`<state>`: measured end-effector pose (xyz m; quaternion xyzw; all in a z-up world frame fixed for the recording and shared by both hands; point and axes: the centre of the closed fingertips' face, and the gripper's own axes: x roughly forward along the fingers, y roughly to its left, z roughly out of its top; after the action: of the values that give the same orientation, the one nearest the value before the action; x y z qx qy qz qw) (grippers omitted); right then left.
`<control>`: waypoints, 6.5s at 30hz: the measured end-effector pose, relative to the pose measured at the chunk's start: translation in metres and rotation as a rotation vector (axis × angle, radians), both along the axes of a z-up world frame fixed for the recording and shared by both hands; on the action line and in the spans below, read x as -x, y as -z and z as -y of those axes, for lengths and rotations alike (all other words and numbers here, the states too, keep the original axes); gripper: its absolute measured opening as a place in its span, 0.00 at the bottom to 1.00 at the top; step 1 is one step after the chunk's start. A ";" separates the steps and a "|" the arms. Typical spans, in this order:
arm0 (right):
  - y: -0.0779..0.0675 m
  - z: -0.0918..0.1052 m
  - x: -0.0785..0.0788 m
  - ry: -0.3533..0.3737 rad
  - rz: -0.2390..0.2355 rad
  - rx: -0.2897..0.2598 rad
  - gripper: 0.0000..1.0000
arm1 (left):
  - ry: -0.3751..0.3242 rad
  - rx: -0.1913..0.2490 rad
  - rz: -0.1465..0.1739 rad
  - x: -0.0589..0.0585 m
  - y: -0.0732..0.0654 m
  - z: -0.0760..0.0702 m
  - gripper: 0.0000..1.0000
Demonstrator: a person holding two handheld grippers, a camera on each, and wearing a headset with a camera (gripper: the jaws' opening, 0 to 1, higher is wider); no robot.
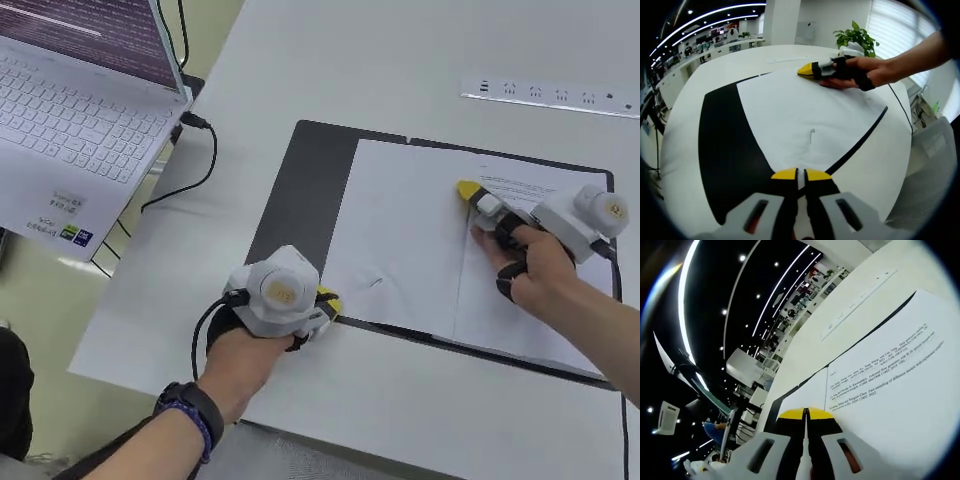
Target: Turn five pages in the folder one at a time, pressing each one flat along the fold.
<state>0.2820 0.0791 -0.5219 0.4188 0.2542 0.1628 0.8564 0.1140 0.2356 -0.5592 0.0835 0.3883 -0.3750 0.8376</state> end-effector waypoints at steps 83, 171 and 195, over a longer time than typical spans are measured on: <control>0.006 -0.014 0.088 -0.155 0.032 -0.001 0.00 | 0.007 0.000 0.000 0.001 0.000 0.000 0.02; -0.016 0.036 0.202 -0.135 0.021 0.092 0.28 | -0.053 0.119 -0.015 0.007 -0.054 0.009 0.35; -0.062 0.099 0.229 -0.142 0.116 0.379 0.44 | -0.049 0.094 0.065 0.020 -0.099 -0.009 0.44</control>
<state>0.0526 -0.0203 -0.4597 0.2211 0.2595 0.1957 0.9195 0.0944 0.2445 -0.4606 0.0464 0.3449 -0.3692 0.8617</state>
